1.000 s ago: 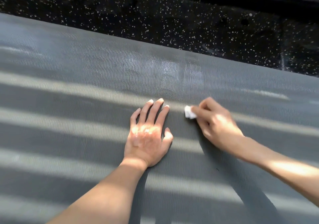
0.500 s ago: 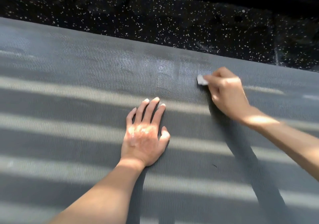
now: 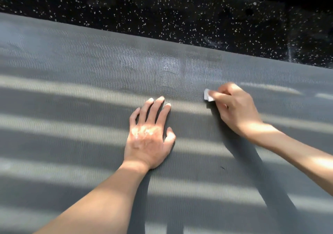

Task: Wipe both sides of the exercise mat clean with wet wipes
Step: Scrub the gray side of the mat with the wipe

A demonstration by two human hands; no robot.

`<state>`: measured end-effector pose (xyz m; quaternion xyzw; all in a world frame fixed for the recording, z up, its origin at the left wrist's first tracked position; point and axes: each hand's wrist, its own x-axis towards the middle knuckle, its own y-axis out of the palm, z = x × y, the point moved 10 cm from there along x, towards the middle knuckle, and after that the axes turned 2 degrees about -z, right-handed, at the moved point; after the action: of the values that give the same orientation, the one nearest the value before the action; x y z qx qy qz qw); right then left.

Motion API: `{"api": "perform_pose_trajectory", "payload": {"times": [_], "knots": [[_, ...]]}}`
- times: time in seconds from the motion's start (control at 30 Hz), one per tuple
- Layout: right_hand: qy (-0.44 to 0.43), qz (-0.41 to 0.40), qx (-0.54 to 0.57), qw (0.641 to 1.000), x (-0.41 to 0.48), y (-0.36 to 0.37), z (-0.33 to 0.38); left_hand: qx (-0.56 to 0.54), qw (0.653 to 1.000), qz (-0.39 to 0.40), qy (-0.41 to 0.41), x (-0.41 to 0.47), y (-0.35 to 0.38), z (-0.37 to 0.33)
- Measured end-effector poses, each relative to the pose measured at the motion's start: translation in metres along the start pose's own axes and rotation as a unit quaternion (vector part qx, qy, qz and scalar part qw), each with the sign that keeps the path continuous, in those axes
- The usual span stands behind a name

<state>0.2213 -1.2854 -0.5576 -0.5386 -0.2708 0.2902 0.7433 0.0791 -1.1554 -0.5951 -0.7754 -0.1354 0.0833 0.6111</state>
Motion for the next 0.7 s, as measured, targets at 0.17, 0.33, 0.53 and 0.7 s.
{"api": "perform_pose_trajectory", "payload": {"times": [0.17, 0.33, 0.53, 0.7], "knots": [[-0.019, -0.031, -0.003, 0.999, 0.043, -0.007, -0.012, -0.001, 1.000, -0.001, 0.003, 0.000, 0.001, 0.001], [0.043, -0.071, -0.040, 0.996, 0.073, -0.004, -0.034, 0.003, 1.000, -0.007, 0.007, 0.000, 0.000, 0.000], [-0.027, 0.000, 0.080, 0.996, -0.039, 0.000, 0.021, -0.002, 1.000, -0.016, 0.004, -0.001, -0.002, 0.001], [0.002, -0.027, 0.037, 0.999, 0.025, -0.008, -0.002, -0.001, 1.000, -0.018, 0.008, 0.000, -0.001, 0.000]]}}
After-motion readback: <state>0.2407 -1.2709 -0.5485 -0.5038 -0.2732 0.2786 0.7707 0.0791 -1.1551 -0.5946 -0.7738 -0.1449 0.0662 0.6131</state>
